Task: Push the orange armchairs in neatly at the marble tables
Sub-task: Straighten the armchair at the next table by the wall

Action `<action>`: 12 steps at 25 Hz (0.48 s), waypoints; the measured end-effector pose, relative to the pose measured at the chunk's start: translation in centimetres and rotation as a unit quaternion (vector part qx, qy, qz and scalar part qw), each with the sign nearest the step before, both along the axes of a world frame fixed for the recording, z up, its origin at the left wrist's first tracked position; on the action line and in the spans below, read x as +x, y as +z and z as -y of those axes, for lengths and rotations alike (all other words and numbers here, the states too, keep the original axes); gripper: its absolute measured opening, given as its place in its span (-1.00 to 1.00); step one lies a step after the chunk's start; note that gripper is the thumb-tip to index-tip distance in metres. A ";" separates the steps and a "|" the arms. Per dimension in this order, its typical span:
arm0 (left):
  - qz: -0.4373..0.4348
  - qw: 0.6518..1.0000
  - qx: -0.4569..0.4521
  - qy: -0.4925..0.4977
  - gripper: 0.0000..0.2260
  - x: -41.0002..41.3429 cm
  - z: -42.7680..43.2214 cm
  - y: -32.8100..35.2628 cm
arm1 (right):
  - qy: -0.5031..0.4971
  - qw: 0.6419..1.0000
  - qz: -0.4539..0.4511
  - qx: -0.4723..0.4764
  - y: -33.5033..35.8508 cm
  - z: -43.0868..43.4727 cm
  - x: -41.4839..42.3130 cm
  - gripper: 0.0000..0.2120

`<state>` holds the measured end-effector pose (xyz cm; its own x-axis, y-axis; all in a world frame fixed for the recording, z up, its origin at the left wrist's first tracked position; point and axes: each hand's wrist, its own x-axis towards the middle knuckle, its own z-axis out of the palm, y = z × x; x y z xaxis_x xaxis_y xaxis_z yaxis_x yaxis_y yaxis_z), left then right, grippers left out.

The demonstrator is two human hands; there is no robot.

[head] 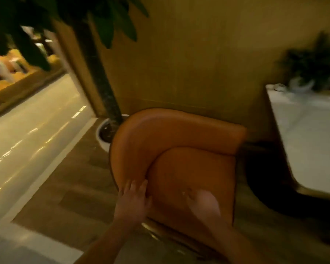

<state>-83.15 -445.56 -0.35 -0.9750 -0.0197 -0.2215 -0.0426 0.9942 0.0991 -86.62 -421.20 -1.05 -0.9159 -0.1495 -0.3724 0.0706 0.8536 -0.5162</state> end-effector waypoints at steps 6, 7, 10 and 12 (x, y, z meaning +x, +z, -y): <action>0.065 0.984 -0.044 -0.161 -0.38 -8.2 9.3 -4.7 | -0.147 0.988 0.042 0.037 -4.4 9.9 1.7 -0.73; 0.065 0.980 -0.046 -0.182 -0.40 -8.4 10.0 -5.5 | -0.156 0.985 0.050 0.047 -5.3 10.7 2.2 -0.72; 0.049 0.968 -0.053 -0.239 -0.40 -8.5 10.9 -8.1 | -0.195 0.977 0.048 0.065 -7.9 12.1 4.1 -0.69; 0.012 0.970 -0.048 -0.240 -0.42 -8.7 10.9 -8.7 | -0.196 0.976 0.026 0.089 -9.0 12.5 5.3 -0.66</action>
